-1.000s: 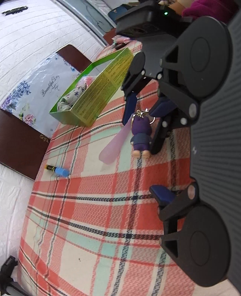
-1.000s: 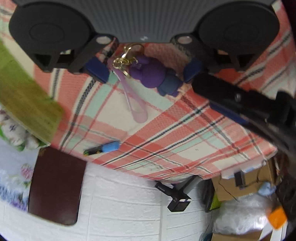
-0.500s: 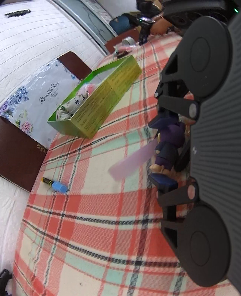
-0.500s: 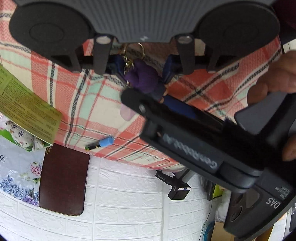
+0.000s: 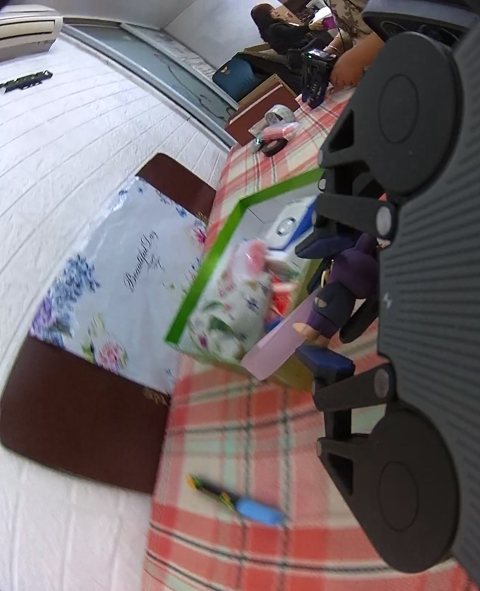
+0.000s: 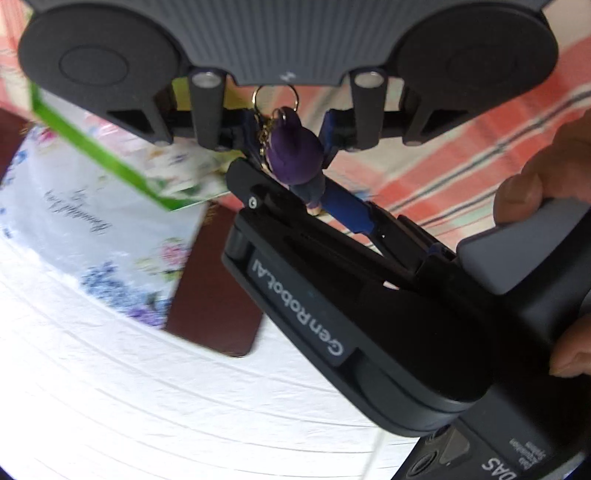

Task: Organize objects
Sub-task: 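Carry the keychain with both grippers into the green box and release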

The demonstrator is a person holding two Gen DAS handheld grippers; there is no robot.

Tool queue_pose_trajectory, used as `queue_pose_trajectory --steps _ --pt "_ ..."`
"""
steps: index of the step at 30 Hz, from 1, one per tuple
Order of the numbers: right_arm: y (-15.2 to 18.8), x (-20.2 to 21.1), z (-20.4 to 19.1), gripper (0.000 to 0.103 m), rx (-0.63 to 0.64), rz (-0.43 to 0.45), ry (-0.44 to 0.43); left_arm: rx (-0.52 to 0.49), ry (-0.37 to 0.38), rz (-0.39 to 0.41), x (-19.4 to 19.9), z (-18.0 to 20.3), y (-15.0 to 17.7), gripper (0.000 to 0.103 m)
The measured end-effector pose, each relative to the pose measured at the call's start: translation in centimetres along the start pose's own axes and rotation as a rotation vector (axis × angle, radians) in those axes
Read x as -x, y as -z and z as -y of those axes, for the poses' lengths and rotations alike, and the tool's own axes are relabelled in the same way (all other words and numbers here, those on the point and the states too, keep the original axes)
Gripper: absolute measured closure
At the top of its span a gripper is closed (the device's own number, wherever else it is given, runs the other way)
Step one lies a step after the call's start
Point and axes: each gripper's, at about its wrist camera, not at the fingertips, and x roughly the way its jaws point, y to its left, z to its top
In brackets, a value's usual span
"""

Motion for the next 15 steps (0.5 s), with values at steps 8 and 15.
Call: queue_pose_trajectory --steps 8,15 --pt "0.6 -3.5 7.8 0.072 0.031 -0.032 0.148 -0.087 0.041 -0.014 -7.6 5.2 -3.9 0.049" --pt "4.0 -6.1 12.2 0.046 -0.066 -0.148 0.200 -0.166 -0.099 -0.048 -10.6 5.2 -1.9 0.041"
